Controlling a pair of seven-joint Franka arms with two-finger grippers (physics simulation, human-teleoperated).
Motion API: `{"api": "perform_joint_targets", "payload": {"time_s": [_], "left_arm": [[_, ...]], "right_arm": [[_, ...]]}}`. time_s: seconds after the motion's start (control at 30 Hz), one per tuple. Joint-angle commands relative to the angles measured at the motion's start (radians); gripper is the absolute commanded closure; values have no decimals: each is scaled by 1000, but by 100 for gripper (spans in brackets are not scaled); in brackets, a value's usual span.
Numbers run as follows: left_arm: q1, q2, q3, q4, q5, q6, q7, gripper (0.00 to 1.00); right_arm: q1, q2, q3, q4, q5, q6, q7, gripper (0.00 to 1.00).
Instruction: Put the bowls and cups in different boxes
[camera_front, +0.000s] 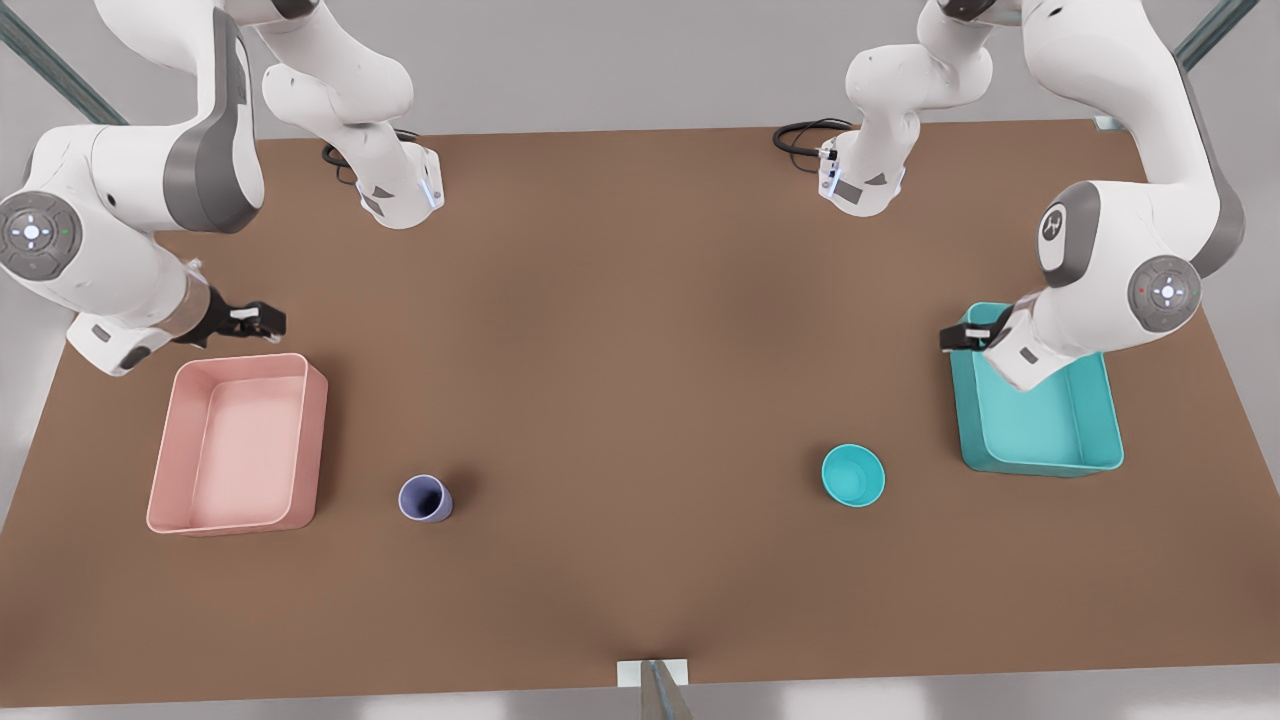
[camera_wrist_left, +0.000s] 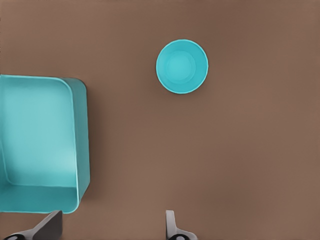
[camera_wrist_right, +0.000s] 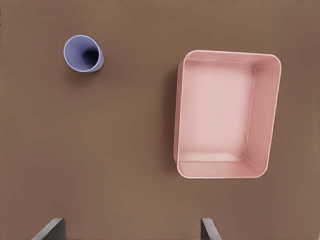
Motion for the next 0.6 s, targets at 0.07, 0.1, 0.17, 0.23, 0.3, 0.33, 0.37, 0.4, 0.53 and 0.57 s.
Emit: {"api": "perform_joint_targets", "payload": {"time_s": [0.07,0.1,0.17,0.23,0.3,0.33,0.37,0.4,0.53,0.57], "left_arm": [[0,-1,1,-1,1,49,-6,0],[-1,-1,1,1,1,43,-6,0],[-1,69,1,5,-28,114,-8,0],[0,273,1,10,-59,381,-8,0],[4,422,-16,44,-114,543,-6,0],[7,447,-20,40,-116,598,-4,0],[19,476,-25,40,-154,604,54,0],[33,485,-25,37,-232,609,138,0],[33,510,-25,27,-231,681,144,0],[33,520,-25,27,-231,683,144,0]], "right_arm": [[-3,145,-2,61,-1,58,5,0],[1,253,1,120,-6,72,3,0],[-4,387,3,150,53,240,18,0],[-38,479,0,148,119,383,18,0],[-44,548,0,148,120,520,20,0],[-42,563,0,148,135,558,20,0],[-39,574,1,148,154,581,35,0],[-38,577,4,154,152,589,72,0],[-3,604,6,185,151,607,167,0],[5,608,6,184,151,612,178,0]]}}
